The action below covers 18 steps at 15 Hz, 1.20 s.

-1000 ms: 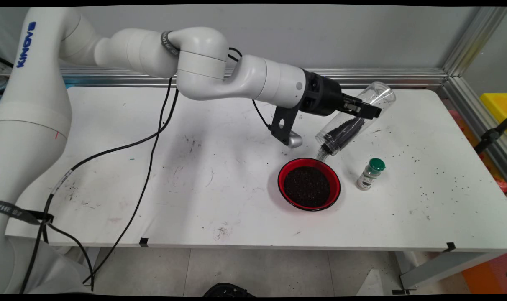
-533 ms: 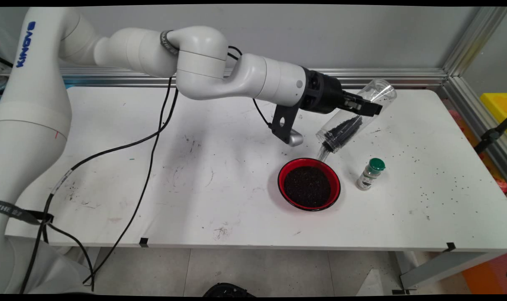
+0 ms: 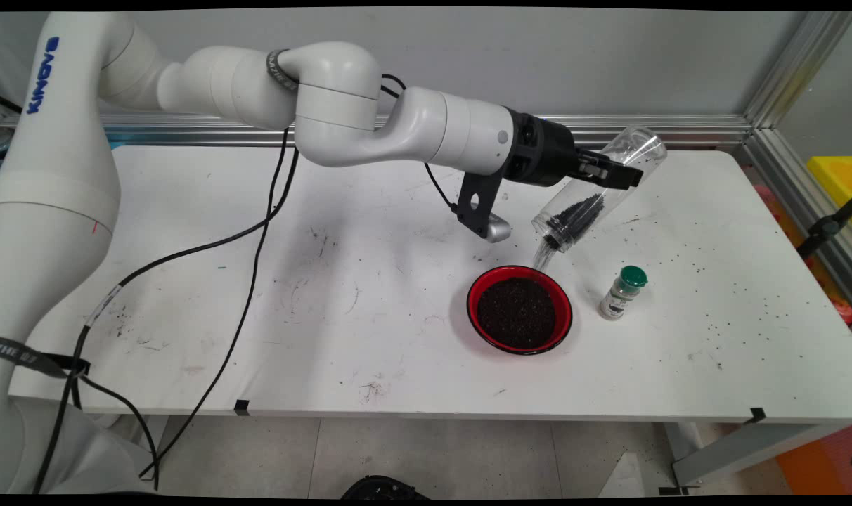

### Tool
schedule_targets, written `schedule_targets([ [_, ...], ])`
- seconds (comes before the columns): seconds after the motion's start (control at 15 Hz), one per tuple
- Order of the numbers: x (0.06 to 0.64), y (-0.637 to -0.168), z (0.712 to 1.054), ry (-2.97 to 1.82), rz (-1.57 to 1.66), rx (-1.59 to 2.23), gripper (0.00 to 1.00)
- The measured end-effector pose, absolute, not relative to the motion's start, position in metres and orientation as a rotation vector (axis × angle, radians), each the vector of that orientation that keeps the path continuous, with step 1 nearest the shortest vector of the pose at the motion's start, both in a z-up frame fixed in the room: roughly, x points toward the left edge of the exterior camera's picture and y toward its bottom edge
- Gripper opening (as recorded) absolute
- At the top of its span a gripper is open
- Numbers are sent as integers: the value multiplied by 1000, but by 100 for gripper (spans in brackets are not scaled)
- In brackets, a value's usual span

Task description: Pour the black seasoning powder in the red bowl

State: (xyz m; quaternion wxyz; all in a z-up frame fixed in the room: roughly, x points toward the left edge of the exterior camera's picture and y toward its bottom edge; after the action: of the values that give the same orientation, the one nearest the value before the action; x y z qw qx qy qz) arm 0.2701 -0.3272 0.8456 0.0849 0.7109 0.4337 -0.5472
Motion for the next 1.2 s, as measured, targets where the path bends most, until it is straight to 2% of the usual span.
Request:
schedule_targets([
  [1.2,272,-317,852,1257,-1652,2131,0],
])
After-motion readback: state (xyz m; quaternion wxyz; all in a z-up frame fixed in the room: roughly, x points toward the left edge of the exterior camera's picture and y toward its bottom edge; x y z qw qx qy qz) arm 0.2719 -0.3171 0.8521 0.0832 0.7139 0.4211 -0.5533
